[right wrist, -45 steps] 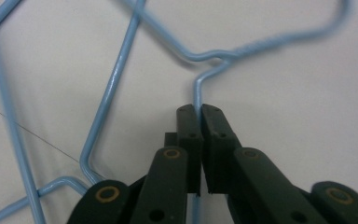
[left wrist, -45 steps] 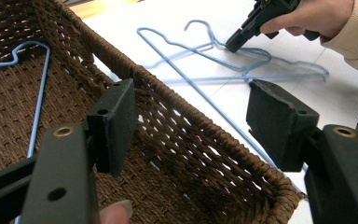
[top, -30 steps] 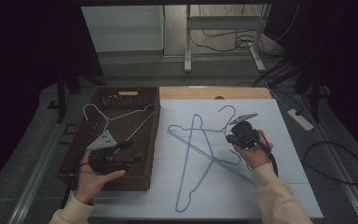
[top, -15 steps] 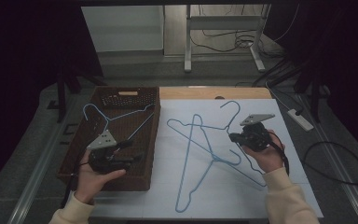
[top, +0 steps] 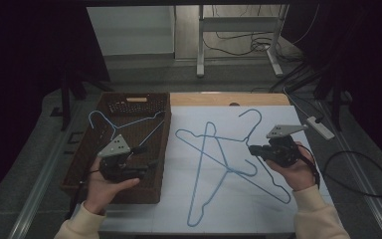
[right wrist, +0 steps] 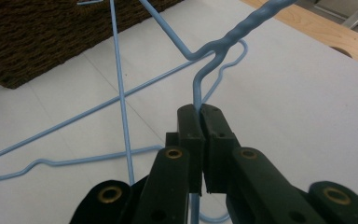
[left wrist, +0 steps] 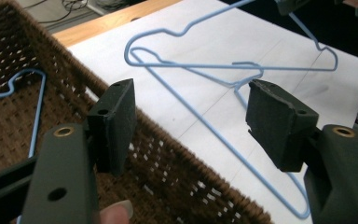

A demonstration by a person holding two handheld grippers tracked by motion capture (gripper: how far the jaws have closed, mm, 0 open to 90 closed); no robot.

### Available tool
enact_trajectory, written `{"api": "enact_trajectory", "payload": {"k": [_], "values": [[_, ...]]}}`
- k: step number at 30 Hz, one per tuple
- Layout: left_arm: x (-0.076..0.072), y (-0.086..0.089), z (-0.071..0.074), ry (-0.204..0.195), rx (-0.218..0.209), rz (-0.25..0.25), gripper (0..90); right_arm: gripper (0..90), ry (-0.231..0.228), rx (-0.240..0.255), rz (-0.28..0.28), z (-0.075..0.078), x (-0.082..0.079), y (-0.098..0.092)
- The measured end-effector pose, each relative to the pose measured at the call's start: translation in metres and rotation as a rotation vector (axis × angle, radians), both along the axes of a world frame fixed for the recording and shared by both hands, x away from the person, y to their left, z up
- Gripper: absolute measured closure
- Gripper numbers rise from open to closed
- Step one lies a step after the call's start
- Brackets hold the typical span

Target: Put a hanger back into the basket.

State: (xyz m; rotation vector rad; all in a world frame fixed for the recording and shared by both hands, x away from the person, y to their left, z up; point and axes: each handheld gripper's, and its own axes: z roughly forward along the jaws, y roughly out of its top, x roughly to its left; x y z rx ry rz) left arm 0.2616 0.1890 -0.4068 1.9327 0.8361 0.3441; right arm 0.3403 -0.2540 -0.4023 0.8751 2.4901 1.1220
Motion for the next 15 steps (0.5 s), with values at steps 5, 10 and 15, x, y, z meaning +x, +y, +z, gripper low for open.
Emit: {"api": "enact_trajectory", "payload": {"k": [5, 10, 15], "values": [[0.006, -0.011, 0.011, -0.021, 0.006, -0.019, 34.7, 88.5, 0.011, 0.023, 0.019, 0.002, -0.005, -0.004], [0.016, -0.026, 0.022, -0.030, 0.022, -0.051, 34.7, 88.4, 0.019, 0.024, 0.045, 0.003, -0.010, -0.004], [0.036, -0.042, 0.026, -0.011, 0.040, -0.066, 34.8, 88.5, 0.031, 0.031, 0.063, 0.003, -0.011, -0.003]]}}
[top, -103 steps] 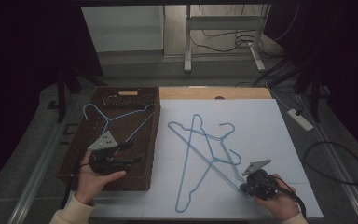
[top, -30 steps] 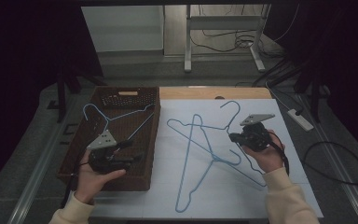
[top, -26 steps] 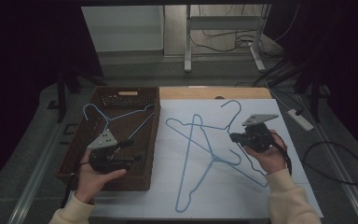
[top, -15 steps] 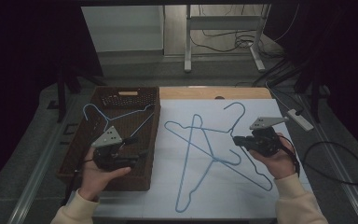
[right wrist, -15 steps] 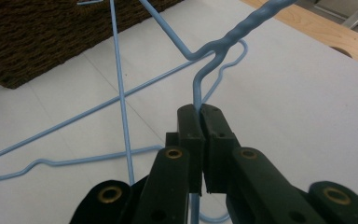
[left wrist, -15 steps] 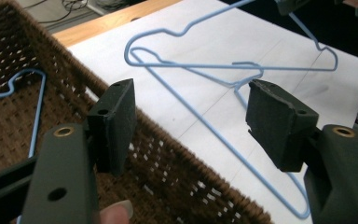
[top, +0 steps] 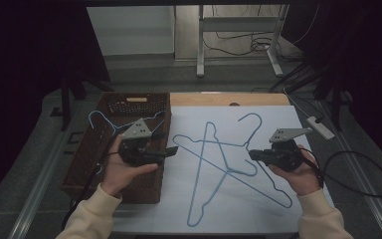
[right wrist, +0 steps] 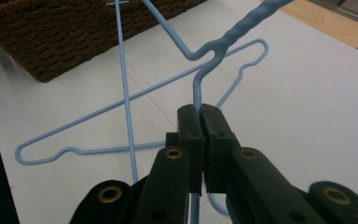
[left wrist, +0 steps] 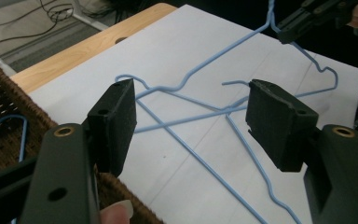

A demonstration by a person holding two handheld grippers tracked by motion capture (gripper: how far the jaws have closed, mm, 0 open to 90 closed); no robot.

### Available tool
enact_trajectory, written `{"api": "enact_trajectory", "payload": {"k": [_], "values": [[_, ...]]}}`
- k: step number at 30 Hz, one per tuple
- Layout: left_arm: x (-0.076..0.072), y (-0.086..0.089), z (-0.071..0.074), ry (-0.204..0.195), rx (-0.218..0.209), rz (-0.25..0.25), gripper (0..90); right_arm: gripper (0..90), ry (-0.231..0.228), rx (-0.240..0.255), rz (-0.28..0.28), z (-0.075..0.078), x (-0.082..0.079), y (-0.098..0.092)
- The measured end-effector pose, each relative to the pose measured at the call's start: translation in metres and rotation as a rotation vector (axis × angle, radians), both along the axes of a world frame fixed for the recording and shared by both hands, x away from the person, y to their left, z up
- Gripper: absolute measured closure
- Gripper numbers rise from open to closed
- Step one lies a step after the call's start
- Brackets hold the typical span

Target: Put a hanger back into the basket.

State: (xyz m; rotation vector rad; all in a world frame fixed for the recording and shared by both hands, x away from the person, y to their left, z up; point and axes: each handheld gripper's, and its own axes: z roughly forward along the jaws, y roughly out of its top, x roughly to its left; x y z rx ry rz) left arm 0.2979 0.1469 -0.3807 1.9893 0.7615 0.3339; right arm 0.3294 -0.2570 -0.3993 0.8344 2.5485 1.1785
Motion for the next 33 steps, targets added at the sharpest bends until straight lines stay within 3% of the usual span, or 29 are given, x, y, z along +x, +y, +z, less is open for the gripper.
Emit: {"api": "enact_trajectory", "payload": {"k": [9, 13, 21, 29, 33], "values": [[0.033, -0.023, -0.009, 0.020, 0.054, -0.023, 34.6, 88.4, 0.009, 0.000, 0.017, -0.002, 0.000, 0.002], [0.045, -0.036, -0.012, 0.025, 0.067, -0.066, 34.5, 88.5, 0.014, 0.003, 0.020, -0.002, 0.000, 0.003], [0.055, -0.062, -0.019, 0.036, 0.109, -0.163, 34.4, 88.5, 0.017, 0.000, 0.040, -0.002, -0.001, 0.005], [0.060, -0.079, -0.029, 0.054, 0.170, -0.223, 35.2, 88.4, 0.021, -0.001, 0.060, -0.002, -0.002, 0.008], [0.061, -0.083, -0.034, 0.063, 0.197, -0.242, 39.8, 88.4, 0.021, -0.001, 0.071, -0.002, -0.003, 0.010]]}}
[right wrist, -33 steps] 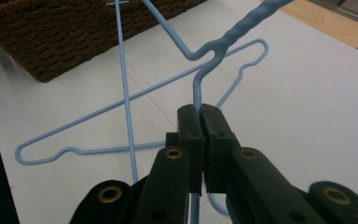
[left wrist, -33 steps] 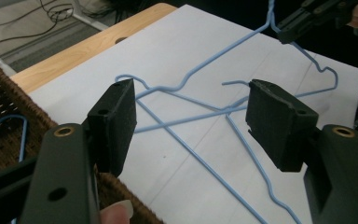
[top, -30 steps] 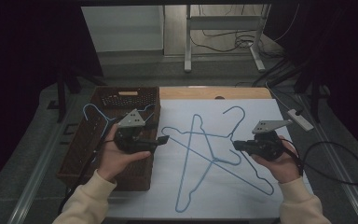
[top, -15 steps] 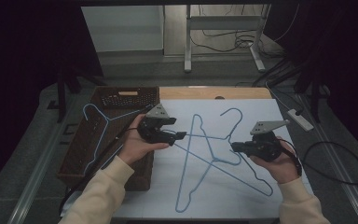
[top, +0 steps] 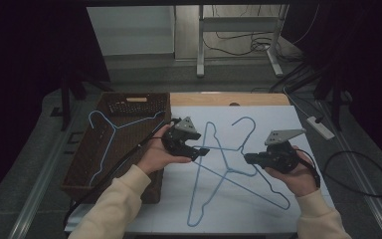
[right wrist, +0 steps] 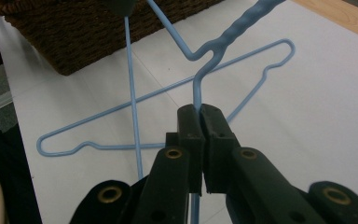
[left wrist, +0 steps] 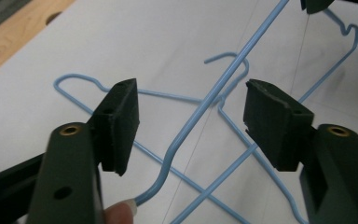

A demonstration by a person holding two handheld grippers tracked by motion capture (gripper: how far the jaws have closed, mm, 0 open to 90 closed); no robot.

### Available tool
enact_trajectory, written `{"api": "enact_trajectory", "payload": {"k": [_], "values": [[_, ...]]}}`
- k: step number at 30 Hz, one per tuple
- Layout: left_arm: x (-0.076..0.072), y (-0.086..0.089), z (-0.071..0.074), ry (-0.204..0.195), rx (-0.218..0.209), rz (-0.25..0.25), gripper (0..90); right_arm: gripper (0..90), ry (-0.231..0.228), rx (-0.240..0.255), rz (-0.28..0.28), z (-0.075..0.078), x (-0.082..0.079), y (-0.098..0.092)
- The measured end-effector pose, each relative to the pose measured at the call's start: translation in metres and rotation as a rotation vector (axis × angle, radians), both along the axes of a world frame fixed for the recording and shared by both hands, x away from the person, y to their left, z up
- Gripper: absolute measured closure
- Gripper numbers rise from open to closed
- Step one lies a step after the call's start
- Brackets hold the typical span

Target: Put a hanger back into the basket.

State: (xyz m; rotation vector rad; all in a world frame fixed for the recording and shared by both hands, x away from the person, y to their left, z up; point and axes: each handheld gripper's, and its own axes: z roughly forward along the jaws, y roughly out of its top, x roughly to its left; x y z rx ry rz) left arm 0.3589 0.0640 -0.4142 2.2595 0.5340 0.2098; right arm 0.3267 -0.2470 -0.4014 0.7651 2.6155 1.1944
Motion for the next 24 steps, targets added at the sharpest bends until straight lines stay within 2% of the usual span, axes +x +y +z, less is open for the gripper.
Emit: {"api": "enact_trajectory", "payload": {"k": [5, 8, 14, 20, 24], "values": [[-0.002, -0.004, -0.005, -0.010, 0.075, -0.026, 55.3, 88.4, 0.000, 0.001, 0.010, 0.000, 0.000, 0.001], [-0.003, -0.005, -0.006, -0.011, 0.113, -0.032, 71.7, 88.4, 0.001, -0.003, 0.012, 0.000, 0.000, 0.001], [-0.013, -0.005, -0.003, -0.018, 0.173, -0.096, 80.3, 88.0, -0.017, -0.019, -0.002, -0.003, 0.002, 0.001], [-0.024, -0.003, 0.002, -0.010, 0.177, -0.109, 86.2, 86.7, -0.062, -0.029, -0.034, -0.008, 0.005, 0.005], [-0.030, 0.001, 0.007, -0.005, 0.142, -0.079, 86.6, 84.6, -0.098, 0.002, -0.058, -0.006, 0.004, 0.006]]}}
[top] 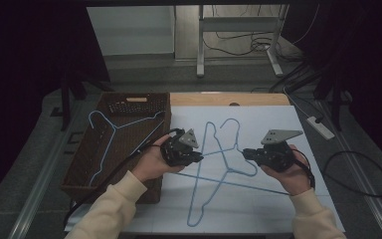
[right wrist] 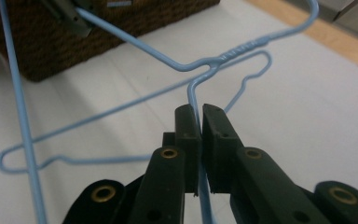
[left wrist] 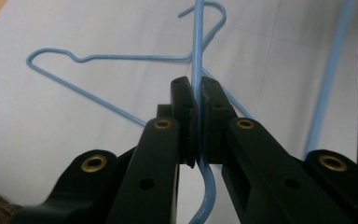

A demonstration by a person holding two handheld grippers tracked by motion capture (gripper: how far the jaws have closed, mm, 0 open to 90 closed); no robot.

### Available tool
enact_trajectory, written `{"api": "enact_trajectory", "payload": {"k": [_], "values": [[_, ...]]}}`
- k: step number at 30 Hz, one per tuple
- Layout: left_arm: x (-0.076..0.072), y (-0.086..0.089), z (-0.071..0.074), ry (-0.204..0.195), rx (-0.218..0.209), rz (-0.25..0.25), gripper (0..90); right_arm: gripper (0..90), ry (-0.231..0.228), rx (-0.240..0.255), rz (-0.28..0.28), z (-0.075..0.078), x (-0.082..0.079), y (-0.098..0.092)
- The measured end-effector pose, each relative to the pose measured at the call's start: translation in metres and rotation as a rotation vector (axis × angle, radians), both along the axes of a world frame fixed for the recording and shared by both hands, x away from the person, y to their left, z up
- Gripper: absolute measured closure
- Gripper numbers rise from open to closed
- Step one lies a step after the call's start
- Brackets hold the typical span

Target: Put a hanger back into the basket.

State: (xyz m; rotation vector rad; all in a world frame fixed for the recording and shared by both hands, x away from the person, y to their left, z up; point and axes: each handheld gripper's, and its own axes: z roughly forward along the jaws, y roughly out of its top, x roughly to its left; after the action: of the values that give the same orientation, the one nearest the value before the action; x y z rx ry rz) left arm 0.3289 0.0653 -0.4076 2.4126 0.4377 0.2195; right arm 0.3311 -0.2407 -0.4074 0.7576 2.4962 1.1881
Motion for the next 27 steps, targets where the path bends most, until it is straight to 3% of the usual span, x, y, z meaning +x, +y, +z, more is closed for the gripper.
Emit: {"api": "enact_trajectory", "payload": {"k": [5, 9, 12, 27], "values": [[-0.008, 0.004, 0.006, -0.009, -0.046, 0.051, 86.9, 70.2, -0.075, 0.061, -0.035, 0.006, -0.004, 0.000], [-0.007, 0.010, 0.007, -0.003, -0.051, 0.086, 87.0, 60.8, -0.125, 0.146, -0.059, 0.013, -0.009, -0.007], [-0.007, 0.016, 0.007, 0.000, -0.069, 0.116, 87.1, 57.0, -0.134, 0.187, -0.070, 0.016, -0.011, -0.012], [-0.018, 0.065, 0.026, -0.027, -0.226, 0.224, 87.2, 54.7, -0.114, 0.217, -0.095, 0.001, -0.017, -0.030]]}}
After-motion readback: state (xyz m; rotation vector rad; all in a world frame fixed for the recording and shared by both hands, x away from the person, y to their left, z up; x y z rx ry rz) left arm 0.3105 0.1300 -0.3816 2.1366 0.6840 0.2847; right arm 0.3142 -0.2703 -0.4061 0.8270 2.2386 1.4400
